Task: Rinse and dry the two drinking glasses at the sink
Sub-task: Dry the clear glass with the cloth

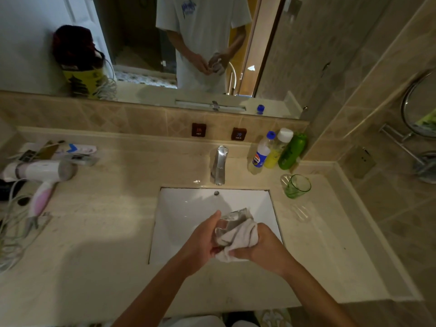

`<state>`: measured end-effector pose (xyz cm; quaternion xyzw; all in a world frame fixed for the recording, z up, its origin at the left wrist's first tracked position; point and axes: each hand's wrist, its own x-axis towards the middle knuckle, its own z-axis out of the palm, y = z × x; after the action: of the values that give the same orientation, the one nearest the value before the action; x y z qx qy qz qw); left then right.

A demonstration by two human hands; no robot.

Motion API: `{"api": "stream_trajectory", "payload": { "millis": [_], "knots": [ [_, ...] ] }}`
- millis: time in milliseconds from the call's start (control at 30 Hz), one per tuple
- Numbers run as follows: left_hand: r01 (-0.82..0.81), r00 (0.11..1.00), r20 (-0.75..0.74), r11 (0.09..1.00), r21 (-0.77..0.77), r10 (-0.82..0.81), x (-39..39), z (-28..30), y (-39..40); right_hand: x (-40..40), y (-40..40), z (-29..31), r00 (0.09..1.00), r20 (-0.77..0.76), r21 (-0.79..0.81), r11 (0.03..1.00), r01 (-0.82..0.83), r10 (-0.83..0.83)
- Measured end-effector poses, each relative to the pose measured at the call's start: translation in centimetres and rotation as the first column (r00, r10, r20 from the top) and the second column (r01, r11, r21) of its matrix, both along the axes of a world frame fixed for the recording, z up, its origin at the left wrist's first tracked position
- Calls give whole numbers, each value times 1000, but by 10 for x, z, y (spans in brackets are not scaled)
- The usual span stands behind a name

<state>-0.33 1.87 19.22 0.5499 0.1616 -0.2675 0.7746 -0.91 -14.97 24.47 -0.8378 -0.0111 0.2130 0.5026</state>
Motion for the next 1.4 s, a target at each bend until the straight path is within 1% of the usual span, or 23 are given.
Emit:
{"api": "stream_trajectory", "payload": {
  "millis": [67,133,167,233,267,333,367,433,500,567,633,733,800,867,933,967,1033,1100,1167,1233,1300,1367,1400],
  "knots": [
    [11,985,168,996,89,-26,-4,-6,1,2,2,0,998,-67,41,999,13,-10],
    [-27,920,384,960,279,-85,-7,-10,2,4,2,2,985,-169,151,988,46,-20],
    [-64,876,468,936,345,-113,-10,-11,3,4,0,1,972,-234,242,966,90,-32],
    [-72,803,567,915,396,-182,-15,-16,3,1,-4,-1,939,-344,372,914,160,-25],
    [-58,779,590,912,406,-213,-18,-20,4,0,-5,-2,929,-370,390,905,169,-14],
    [-9,776,579,913,407,-250,-20,-26,9,-1,-7,-4,934,-358,364,921,138,2],
    [41,800,542,926,376,-256,-19,-25,13,-1,-9,-3,946,-324,330,940,87,26],
    [217,868,407,955,204,-284,-14,-16,21,3,-10,1,957,-259,230,971,-68,129],
    [386,898,243,922,-35,-367,-6,-10,26,7,-11,6,934,-248,157,962,-223,257],
    [473,877,148,876,-95,-457,2,-9,28,10,-8,12,895,-270,133,934,-331,355],
    [485,874,120,861,-154,-471,4,-14,27,12,-4,15,863,-301,139,914,-382,406],
    [463,885,59,856,-230,-462,-2,-15,23,16,-7,9,866,-313,180,919,-350,391],
    [453,891,80,862,-227,-447,-5,-7,22,19,-14,4,900,-320,246,943,-223,297],
    [416,909,128,883,-215,-397,-10,-1,25,20,-19,3,935,-321,337,941,-33,148],
    [342,936,167,912,-225,-310,-10,-7,27,19,-23,9,965,-262,368,921,128,-29],
    [293,951,169,929,-225,-259,-10,-9,28,17,-24,13,975,-192,344,923,174,-112],
    [171,978,158,955,-243,-135,-9,-15,26,11,-19,19,969,38,237,944,230,-246],
    [21,995,96,948,-319,10,-8,-12,17,-1,-6,19,921,227,182,943,279,-317],
    [-96,990,60,926,-364,126,-6,-7,5,-18,17,11,914,280,223,946,236,-294],
    [-156,980,63,921,-356,190,-4,-2,-7,-33,37,-4,911,368,198,973,118,-186],
    [-192,968,89,925,-328,233,-3,-3,-13,-40,49,-19,851,518,37,996,83,-90],
    [-220,959,99,919,-326,265,-4,-3,-14,-41,53,-27,787,617,-138,984,117,-7],
    [-214,960,104,920,-329,260,-4,-3,-15,-39,55,-29,760,649,-188,972,139,17]
  ]
}}
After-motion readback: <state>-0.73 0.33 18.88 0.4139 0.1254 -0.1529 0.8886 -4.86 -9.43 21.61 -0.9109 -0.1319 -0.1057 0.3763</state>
